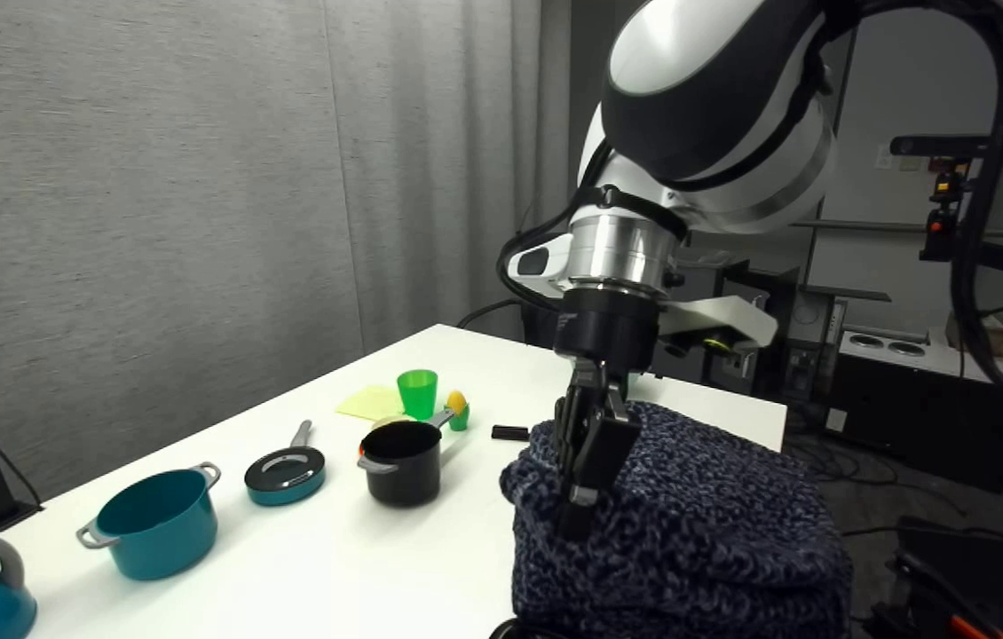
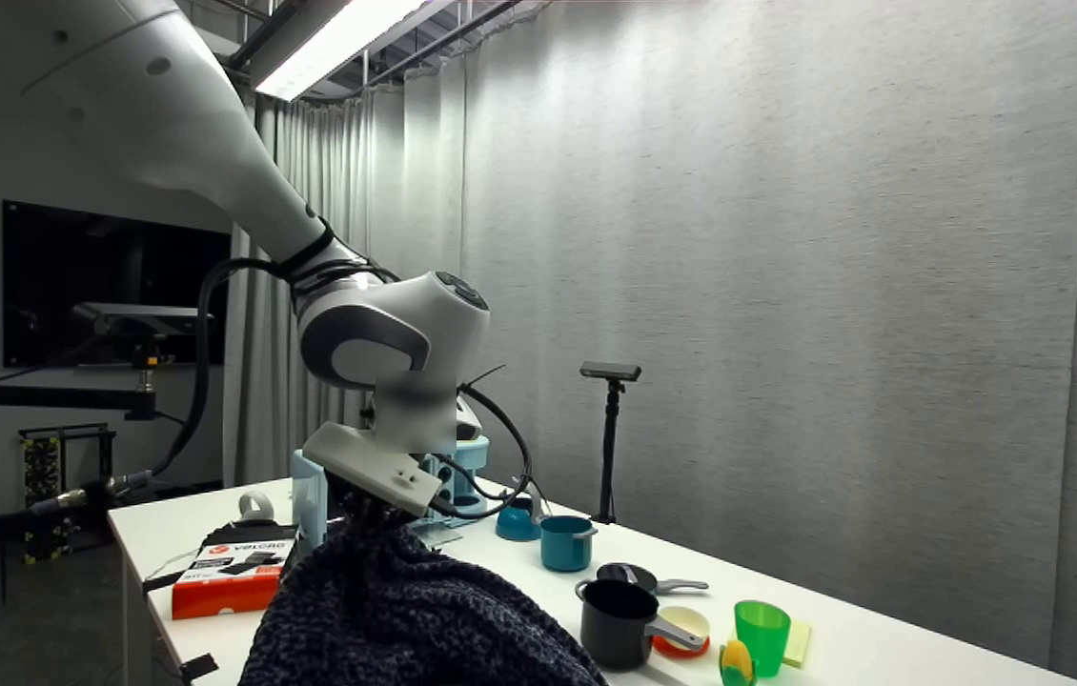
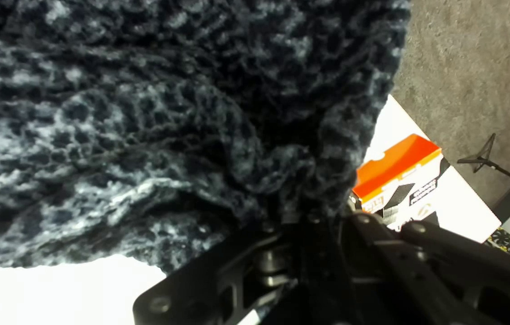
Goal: Unfold the blanket once
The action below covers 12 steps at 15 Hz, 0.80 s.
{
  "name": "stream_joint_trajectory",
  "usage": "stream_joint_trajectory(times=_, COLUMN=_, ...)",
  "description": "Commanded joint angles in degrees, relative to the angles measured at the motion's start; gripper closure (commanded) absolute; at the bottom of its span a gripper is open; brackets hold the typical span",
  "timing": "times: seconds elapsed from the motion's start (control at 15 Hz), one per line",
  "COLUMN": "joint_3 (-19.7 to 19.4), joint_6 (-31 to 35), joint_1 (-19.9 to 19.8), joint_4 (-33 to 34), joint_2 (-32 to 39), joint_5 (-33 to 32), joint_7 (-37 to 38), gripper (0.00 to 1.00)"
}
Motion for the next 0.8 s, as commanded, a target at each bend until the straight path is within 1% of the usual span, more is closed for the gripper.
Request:
stream_joint_trajectory(times=0.0, joint_3=0.14, joint_6=-0.1, joint_1=-0.15, joint_4=0.08, joint_2=-0.01, joint_5=-0.06, joint_7=0.08, gripper=0.93)
stream_joint_trajectory(times=0.07, joint_3=0.14, joint_6=-0.1, joint_1=-0.15, joint_4=0.08, joint_2=-0.01, joint_5=-0.07, joint_7=0.08, gripper=0.98)
stream_joint_trajectory(times=0.2, joint_3=-0.05, joint_6=1.81, joint_1=-0.34, joint_4=1.25, joint_2=1.2, joint_5=1.93, joint_7=-0.2, gripper=0.98)
stream_joint_trajectory(times=0.33, joint_3=0.64, joint_6=3.6, joint_1=0.26, joint_4=3.7, joint_2=3.86, joint_5=1.61, joint_7=1.07, gripper=0.98)
stream_joint_trajectory(times=0.47, joint_3=2.11, joint_6=5.41, joint_1=1.24, joint_4=7.94, joint_2=8.29, joint_5=2.19, joint_7=1.34, gripper=0.98)
stream_joint_trajectory(times=0.53, joint_3=3.07, joint_6=6.34, joint_1=1.67, joint_4=10.3, joint_2=10.71, joint_5=1.45, joint_7=1.95, gripper=0.98)
stream_joint_trajectory(times=0.73, joint_3=6.53, joint_6=6.71, joint_1=2.77, joint_4=18.56, joint_2=18.63, joint_5=0.23, joint_7=2.84, gripper=0.98)
